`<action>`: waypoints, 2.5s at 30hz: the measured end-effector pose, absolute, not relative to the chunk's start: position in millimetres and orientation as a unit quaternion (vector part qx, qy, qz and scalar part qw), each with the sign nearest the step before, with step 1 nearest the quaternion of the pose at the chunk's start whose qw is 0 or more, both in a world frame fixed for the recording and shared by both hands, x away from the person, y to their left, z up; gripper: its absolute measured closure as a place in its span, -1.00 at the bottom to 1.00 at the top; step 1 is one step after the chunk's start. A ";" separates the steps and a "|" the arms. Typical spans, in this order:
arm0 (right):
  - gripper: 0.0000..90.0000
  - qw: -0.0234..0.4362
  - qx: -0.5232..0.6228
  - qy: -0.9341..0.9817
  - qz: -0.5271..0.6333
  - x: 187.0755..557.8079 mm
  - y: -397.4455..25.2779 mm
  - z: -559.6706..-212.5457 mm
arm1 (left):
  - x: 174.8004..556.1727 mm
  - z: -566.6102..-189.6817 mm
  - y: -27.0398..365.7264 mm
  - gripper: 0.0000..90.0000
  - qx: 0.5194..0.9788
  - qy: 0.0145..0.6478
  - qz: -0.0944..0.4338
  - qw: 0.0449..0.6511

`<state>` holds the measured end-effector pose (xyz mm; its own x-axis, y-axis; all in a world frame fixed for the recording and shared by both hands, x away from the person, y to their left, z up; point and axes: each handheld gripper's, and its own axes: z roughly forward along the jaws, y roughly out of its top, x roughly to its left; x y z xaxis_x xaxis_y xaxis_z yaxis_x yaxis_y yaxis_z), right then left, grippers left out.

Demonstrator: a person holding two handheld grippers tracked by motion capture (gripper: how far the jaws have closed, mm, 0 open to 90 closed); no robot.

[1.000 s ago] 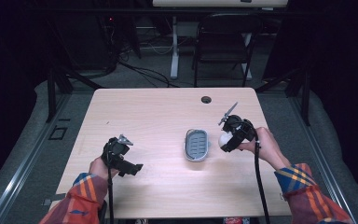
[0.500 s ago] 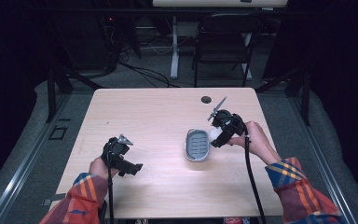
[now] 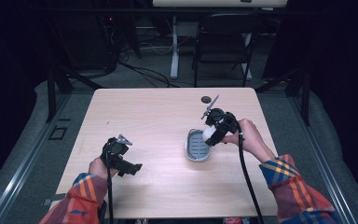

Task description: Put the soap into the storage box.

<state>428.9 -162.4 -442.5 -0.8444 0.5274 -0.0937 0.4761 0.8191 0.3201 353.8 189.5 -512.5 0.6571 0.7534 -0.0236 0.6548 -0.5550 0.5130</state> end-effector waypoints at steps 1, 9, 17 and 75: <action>-0.48 0.088 0.264 0.950 0.141 429.9 -162.3 -443.1 | 353.8 -512.9 188.9 -1.00 0.876 0.402 0.100 0.248; -0.47 0.085 0.263 0.951 0.138 434.6 -156.5 -446.5 | 353.7 -513.3 189.1 -1.00 0.876 0.403 0.098 0.247; -0.47 0.081 0.256 0.953 0.139 438.7 -142.4 -453.2 | 353.6 -513.1 189.5 -1.00 0.877 0.401 0.099 0.246; -0.56 0.050 0.251 0.962 0.097 451.8 -125.6 -504.9 | 352.4 -513.3 190.8 -1.00 0.878 0.400 0.096 0.245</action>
<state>451.8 -125.6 -504.9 -0.8687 0.4930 -0.0484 0.4735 0.8550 0.2114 352.4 190.8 -513.3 0.6624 0.7486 -0.0283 0.6547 -0.5602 0.5075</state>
